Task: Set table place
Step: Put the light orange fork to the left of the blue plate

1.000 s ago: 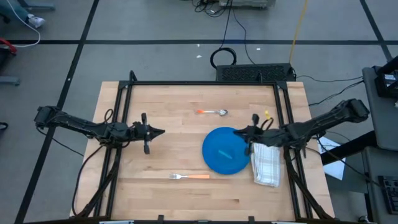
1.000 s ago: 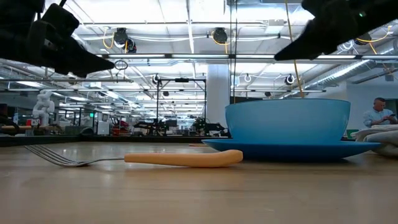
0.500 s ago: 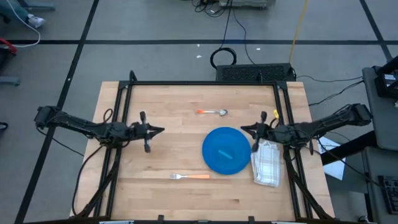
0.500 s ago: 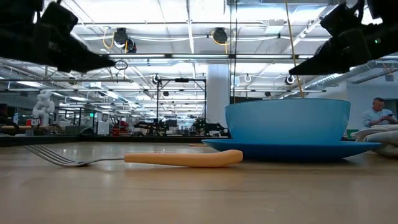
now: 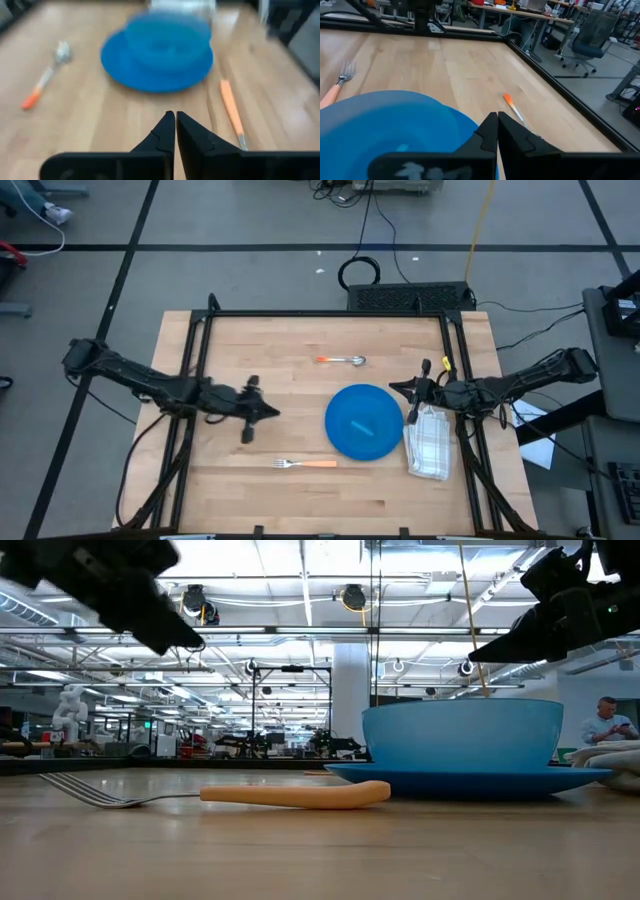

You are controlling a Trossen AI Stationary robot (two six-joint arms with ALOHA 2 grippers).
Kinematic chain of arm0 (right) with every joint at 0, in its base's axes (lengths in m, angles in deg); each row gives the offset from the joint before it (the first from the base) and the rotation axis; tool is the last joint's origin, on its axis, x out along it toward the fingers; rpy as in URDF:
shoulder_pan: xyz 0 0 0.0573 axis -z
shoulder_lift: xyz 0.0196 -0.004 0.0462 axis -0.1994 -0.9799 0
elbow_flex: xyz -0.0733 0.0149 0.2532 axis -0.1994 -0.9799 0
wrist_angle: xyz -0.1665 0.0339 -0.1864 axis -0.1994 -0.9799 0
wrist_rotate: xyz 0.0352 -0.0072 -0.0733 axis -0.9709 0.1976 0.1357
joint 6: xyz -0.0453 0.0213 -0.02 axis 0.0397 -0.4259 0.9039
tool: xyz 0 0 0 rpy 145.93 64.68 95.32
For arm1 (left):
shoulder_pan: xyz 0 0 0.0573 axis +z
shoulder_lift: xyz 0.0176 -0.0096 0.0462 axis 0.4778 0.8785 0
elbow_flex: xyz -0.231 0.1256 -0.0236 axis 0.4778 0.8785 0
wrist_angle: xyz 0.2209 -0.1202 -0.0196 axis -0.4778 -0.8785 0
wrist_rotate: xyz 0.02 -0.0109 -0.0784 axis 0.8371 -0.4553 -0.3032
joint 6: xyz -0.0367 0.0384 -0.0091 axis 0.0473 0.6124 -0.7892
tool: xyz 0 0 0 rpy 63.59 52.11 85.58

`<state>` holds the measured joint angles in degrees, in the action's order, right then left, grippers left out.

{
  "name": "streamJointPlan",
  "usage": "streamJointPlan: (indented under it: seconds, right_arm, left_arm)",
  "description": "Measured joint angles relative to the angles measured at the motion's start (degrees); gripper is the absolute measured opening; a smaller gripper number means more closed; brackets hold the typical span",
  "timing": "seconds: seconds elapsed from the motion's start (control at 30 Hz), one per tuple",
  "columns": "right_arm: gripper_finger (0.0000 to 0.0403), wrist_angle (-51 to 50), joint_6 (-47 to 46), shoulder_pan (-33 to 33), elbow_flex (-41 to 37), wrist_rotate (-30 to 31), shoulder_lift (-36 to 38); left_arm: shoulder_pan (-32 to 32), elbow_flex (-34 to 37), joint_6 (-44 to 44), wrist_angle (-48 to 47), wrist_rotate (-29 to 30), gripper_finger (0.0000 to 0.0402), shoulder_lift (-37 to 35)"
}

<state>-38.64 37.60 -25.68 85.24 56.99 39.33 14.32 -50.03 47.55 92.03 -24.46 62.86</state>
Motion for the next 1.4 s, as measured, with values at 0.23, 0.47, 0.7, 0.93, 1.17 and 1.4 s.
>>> streamJointPlan:
  seconds: [0.23, 0.47, 0.7, 0.93, 1.17, 1.4]
  right_arm:
    - [0.0000, 0.04, -0.97, -0.02, 0.02, 0.00, 0.00]
    - [0.0000, -0.94, -0.98, -0.02, 0.02, -0.02, -0.02]
    - [0.0000, -1.82, -0.99, -0.04, 0.02, -0.03, -0.04]
    - [0.0000, -1.80, -1.47, -0.04, 0.03, -0.07, -0.02]
    - [0.0000, -2.27, -2.47, -0.04, 0.04, -0.09, -0.04]
    - [0.0000, -2.65, -2.47, -0.04, 0.07, -0.09, -0.04]
  left_arm:
    - [-1.26, -21.38, -4.21, -21.15, -1.35, 0.0054, 22.09]
    - [-2.28, -31.20, -7.79, -28.05, -6.31, 0.0085, 32.95]
    - [-4.83, -39.41, -7.77, -35.24, -10.15, 0.0130, 41.95]
    - [-6.42, -50.43, -6.03, -45.53, -5.29, 0.0178, 48.91]
    - [-7.54, -58.57, -13.09, -46.66, -10.86, 0.0191, 53.28]
    - [-8.41, -59.35, -14.67, -47.20, -10.94, 0.0191, 56.42]
